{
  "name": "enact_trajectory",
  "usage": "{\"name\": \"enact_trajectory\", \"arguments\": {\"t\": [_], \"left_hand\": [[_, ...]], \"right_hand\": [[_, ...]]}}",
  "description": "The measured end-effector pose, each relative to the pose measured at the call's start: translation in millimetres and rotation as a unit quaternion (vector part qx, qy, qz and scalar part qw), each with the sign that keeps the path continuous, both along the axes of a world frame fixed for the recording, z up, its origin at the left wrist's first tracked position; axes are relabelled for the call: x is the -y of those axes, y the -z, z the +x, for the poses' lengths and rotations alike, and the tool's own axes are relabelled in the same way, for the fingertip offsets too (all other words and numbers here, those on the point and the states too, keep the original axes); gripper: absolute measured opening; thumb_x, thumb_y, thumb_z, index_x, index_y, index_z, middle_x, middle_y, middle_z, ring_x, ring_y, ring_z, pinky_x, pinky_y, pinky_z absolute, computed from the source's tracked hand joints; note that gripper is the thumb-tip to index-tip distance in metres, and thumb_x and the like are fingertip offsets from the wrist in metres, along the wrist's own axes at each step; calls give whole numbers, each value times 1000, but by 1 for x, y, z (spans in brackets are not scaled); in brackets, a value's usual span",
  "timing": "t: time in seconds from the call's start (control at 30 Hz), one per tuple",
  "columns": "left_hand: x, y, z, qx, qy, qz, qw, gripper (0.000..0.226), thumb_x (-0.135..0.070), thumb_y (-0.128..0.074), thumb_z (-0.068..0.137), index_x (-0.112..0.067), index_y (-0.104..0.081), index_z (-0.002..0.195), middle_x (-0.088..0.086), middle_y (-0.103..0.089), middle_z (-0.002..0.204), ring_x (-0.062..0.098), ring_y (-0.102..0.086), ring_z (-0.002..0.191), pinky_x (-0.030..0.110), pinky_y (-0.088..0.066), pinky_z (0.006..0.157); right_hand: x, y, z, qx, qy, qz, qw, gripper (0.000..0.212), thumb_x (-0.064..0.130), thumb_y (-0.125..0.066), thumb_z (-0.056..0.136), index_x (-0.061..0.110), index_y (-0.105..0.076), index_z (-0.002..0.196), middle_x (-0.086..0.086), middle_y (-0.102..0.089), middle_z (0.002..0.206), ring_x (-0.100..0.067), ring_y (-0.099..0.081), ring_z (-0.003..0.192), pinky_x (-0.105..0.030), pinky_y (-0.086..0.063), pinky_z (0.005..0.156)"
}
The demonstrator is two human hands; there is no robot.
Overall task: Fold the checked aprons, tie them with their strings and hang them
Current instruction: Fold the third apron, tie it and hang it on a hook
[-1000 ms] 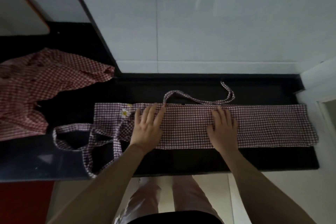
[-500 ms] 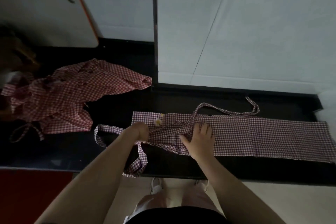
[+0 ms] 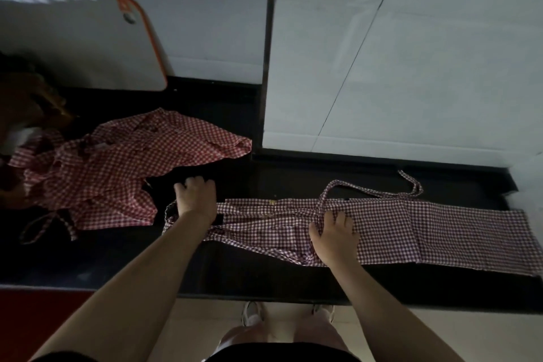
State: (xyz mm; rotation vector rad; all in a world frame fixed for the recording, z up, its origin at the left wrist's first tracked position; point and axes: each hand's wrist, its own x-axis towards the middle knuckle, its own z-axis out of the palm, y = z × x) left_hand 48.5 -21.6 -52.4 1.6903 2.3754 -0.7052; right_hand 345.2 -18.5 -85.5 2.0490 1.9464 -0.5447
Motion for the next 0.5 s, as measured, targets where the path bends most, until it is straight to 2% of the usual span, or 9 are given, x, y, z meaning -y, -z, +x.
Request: {"name": "enact_trajectory", "arguments": {"t": [0.07,0.13,0.2,0.27,0.33,0.4,0.43,0.47,0.5], "left_hand": [[9,9,16,70,45,90,992,41,-23,-45,92,-21,-49,132,6,-47,131,27,-44,121,41,-40,97],[22,22,36,144,67,97,982,45,-29,-48,90,-20,-48,134,8,-44,136,29,-42,125,42,-40,98],[34,36,45,144,54,102,983,45,-26,-55,87,-18,-52,132,14,-43,141,33,-41,127,45,-42,94],[44,44,48,116,37,172,978,35,-12,-59,79,-11,-63,114,19,-54,124,35,-50,108,47,-48,80],[55,47,53,115,39,260,958,20,-9,-58,74,-9,-63,93,16,-58,100,34,-52,87,44,-47,69],[61,37,59,227,-76,264,934,7,-16,-58,83,-10,-60,81,11,-61,89,29,-55,76,38,-45,64],[62,35,63,287,-200,232,908,15,-23,-55,88,-11,-60,79,9,-63,87,26,-56,73,34,-45,63],[63,33,64,337,-324,204,860,22,-29,-52,91,-11,-62,81,9,-65,87,25,-57,73,32,-46,64],[64,34,66,394,-450,187,779,27,-31,-51,91,-9,-65,86,11,-66,89,27,-60,76,34,-50,68]], "right_hand": [[1,0,-6,1,-9,29,1000,54,45,-31,101,19,-29,149,-11,-27,154,-28,-28,140,-53,-36,107],[3,0,-14,1,-35,35,999,52,39,-37,100,20,-28,149,-9,-28,152,-27,-30,137,-49,-39,105],[5,3,-19,5,-52,21,998,56,36,-43,98,21,-26,150,-9,-26,154,-27,-29,139,-48,-39,107],[8,5,-24,17,-53,20,998,59,35,-51,94,20,-30,148,-11,-29,152,-29,-29,140,-49,-37,108],[12,7,-30,21,-81,80,993,54,26,-61,86,14,-46,137,-14,-45,138,-31,-41,130,-49,-41,101],[15,9,-44,-13,-142,154,978,42,14,-68,73,10,-61,114,-12,-58,113,-29,-56,105,-42,-49,83],[16,8,-53,-43,-172,182,967,39,11,-70,70,10,-63,108,-10,-59,106,-27,-57,97,-40,-51,78],[17,8,-66,-75,-198,187,959,39,11,-70,69,10,-63,108,-8,-59,106,-26,-58,97,-39,-52,78],[16,7,-76,-99,-218,187,953,44,12,-69,70,10,-62,113,-8,-59,112,-26,-58,101,-40,-52,82]]}}
